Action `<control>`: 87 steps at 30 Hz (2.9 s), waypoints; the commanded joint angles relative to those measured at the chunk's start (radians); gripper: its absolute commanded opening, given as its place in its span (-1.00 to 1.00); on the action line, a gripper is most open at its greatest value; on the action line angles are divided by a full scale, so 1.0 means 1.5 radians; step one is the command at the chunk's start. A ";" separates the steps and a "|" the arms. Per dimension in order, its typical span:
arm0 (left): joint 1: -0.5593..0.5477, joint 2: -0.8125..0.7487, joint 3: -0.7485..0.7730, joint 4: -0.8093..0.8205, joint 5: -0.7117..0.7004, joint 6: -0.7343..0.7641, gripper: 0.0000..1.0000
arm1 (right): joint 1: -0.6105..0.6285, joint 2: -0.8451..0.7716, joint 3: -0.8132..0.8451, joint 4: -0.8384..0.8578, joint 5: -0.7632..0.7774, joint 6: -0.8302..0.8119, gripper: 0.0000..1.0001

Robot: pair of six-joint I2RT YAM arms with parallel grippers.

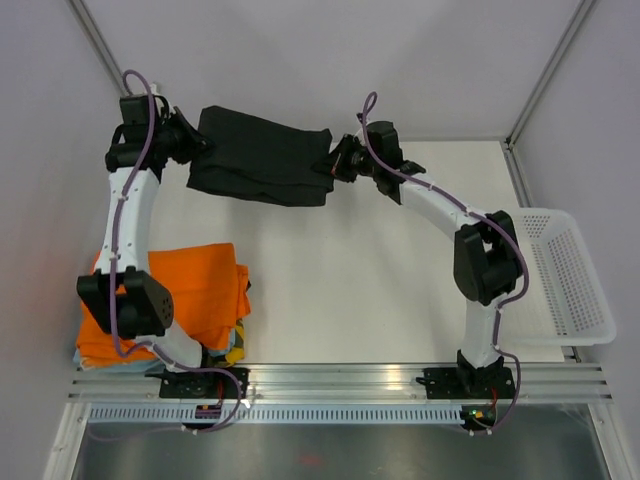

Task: Fold and stack the trousers
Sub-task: Neatly place the folded trousers to the corner

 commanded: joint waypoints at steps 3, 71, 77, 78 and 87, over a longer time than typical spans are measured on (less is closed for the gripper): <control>0.057 -0.179 -0.075 -0.161 -0.136 0.057 -0.95 | 0.092 -0.148 -0.115 0.069 -0.061 0.043 -1.00; 0.431 -0.501 -0.416 0.031 -0.530 0.251 0.71 | 0.452 -0.054 -0.020 -0.168 0.016 -0.050 0.27; 0.399 -0.474 -0.258 -0.111 -0.120 0.164 -0.27 | 0.451 -0.050 0.112 -0.312 0.011 -0.144 0.54; 0.391 -0.472 -0.251 -0.123 -0.111 0.153 -0.52 | 0.451 -0.055 0.121 -0.321 0.041 -0.157 0.55; 0.344 -0.541 -0.432 -0.201 -0.139 -0.088 -0.95 | 0.359 -0.142 0.099 -0.324 0.072 -0.141 0.49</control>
